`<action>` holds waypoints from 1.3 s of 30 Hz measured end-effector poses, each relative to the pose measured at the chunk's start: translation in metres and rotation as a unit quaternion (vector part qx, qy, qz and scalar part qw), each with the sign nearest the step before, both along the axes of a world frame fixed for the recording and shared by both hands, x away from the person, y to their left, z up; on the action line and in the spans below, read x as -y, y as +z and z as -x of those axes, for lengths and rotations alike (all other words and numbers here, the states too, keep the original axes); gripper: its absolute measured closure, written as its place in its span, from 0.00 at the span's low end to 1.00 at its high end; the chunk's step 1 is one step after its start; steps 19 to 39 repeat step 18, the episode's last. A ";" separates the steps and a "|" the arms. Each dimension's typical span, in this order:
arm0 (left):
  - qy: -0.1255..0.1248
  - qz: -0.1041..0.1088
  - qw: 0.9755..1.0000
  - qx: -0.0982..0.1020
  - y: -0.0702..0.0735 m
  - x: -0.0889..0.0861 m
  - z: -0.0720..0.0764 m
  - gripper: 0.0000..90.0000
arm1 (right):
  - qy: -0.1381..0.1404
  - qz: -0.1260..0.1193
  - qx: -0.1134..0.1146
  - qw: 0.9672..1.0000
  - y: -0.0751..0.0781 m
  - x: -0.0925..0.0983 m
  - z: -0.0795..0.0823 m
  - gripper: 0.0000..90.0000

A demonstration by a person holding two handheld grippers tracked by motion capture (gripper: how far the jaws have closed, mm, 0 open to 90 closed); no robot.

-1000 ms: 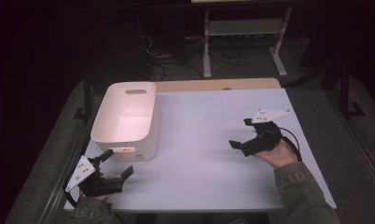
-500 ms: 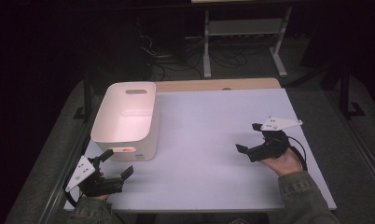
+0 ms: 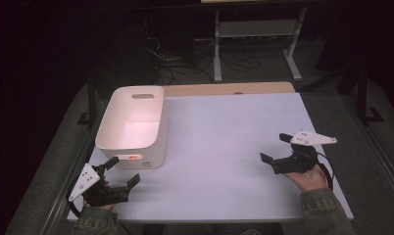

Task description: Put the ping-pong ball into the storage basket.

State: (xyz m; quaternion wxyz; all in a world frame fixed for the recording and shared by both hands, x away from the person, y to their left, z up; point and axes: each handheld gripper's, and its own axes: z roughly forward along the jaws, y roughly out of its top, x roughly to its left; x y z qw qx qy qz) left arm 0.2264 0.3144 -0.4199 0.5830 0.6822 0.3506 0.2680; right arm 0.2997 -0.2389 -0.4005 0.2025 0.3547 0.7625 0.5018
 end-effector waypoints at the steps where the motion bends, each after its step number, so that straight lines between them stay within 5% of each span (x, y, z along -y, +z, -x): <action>1: 0.000 0.000 1.000 0.000 0.000 0.000 0.000 0.02 | -0.004 -0.002 0.002 1.000 0.000 0.002 0.001 0.00; 39: -0.002 0.005 1.000 0.001 0.000 0.000 0.000 0.02 | -0.019 -0.010 0.013 1.000 -0.008 0.011 0.009 0.00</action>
